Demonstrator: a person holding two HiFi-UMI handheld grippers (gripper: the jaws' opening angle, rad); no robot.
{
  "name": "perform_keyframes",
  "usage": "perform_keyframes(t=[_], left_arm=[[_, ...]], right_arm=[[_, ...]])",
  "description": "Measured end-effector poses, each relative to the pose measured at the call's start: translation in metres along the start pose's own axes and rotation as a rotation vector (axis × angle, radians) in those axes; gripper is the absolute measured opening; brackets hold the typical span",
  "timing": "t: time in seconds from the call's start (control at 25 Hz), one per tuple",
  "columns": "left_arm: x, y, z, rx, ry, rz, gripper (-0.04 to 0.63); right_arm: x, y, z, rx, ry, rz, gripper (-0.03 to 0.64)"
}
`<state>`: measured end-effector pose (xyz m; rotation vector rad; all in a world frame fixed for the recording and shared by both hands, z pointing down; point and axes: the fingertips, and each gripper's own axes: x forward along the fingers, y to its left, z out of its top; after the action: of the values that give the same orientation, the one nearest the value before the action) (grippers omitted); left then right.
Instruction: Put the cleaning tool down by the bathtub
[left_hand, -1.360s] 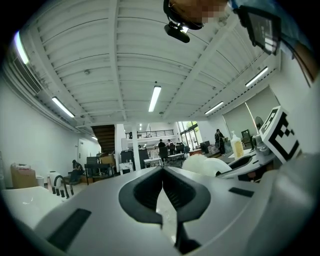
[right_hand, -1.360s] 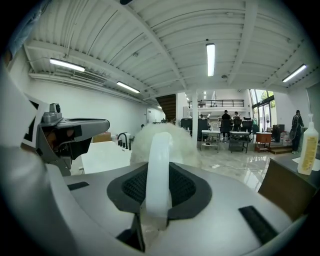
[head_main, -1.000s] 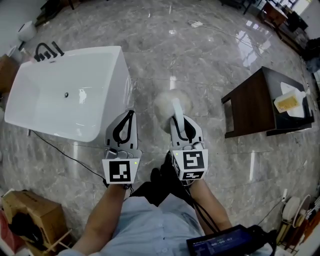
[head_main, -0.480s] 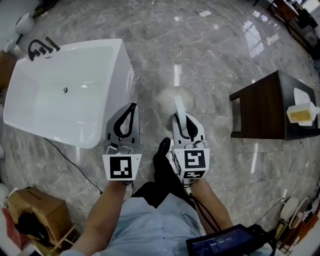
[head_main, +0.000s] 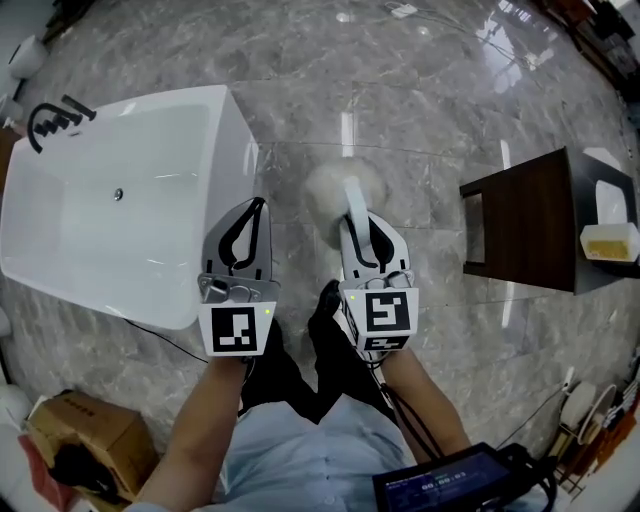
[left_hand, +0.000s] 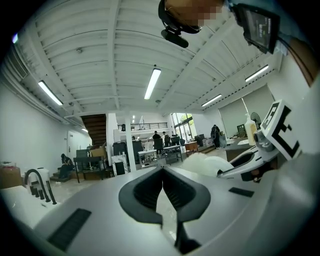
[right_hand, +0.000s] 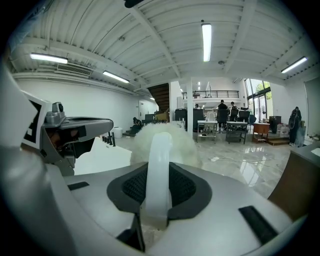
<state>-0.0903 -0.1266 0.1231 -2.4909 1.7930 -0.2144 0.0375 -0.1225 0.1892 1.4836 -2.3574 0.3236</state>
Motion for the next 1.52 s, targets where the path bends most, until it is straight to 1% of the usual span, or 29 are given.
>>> perform_keyframes(t=[0.12,0.24,0.36,0.48,0.68,0.88,1.12,1.28,1.52], left_arm=[[0.013,0.02,-0.003,0.013,-0.013,-0.005,0.017],[0.023,0.034,-0.013,0.002,-0.018,-0.025,0.017],[0.03,0.043,-0.031,-0.012,-0.015,-0.058,0.017],[0.037,0.049,-0.054,-0.01,-0.007,-0.088,0.017],[0.047,0.051,-0.101,-0.03,0.01,-0.113,0.017],[0.064,0.046,-0.153,-0.037,0.041,-0.135,0.017],[0.085,0.043,-0.219,-0.051,0.082,-0.136,0.017],[0.098,0.045,-0.257,-0.02,0.103,-0.132,0.017],[0.116,0.048,-0.298,-0.009,0.112,-0.108,0.017]], right_arm=[[0.014,0.006,0.004,0.008,0.001,-0.015,0.098],[0.028,0.013,-0.003,0.011,0.006,-0.041,0.098],[0.04,0.02,-0.018,0.022,0.018,-0.07,0.098],[0.056,0.024,-0.036,0.03,0.027,-0.096,0.098],[0.08,0.028,-0.085,0.051,0.061,-0.126,0.098],[0.109,0.032,-0.139,0.094,0.103,-0.127,0.098],[0.15,0.027,-0.201,0.129,0.134,-0.125,0.098],[0.177,0.023,-0.231,0.145,0.148,-0.124,0.098],[0.214,0.021,-0.271,0.167,0.163,-0.117,0.098]])
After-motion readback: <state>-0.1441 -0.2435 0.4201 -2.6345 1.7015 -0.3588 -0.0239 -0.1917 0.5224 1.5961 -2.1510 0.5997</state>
